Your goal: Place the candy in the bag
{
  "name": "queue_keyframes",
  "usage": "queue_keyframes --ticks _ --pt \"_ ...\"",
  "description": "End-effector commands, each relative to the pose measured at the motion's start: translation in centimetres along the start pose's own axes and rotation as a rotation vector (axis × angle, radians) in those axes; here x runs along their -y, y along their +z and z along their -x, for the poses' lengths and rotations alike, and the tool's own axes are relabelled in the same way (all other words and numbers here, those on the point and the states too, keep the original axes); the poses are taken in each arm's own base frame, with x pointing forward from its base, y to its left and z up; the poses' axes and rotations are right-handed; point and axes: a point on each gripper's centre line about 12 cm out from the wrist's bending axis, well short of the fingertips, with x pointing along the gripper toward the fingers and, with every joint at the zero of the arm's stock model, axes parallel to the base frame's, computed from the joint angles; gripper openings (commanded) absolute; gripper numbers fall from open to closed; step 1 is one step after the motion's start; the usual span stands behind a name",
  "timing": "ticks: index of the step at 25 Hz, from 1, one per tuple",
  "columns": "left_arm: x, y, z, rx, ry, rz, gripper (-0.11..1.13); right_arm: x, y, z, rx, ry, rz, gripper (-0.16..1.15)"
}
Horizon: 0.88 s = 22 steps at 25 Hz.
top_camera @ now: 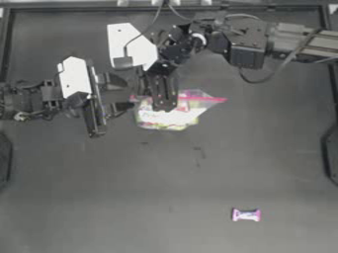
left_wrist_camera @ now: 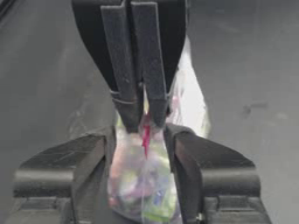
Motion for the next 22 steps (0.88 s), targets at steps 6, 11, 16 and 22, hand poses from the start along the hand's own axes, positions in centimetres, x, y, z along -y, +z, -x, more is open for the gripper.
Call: queue_keyframes --ticks 6,11,16,22 --pt "-0.06 1.31 0.18 0.032 0.001 -0.001 0.70 -0.37 1.22 2.57 0.058 -0.018 0.017 0.06" --pt "-0.07 1.51 0.32 0.038 0.001 -0.007 0.60 -0.31 1.16 2.55 0.057 -0.018 0.015 0.06" --pt "-0.08 1.62 0.38 0.043 0.002 -0.002 0.56 -0.38 1.18 2.53 0.057 -0.018 0.016 0.06" --pt "-0.07 1.52 0.44 0.040 0.002 -0.007 0.34 -0.37 1.19 2.54 0.058 -0.018 0.016 0.06"
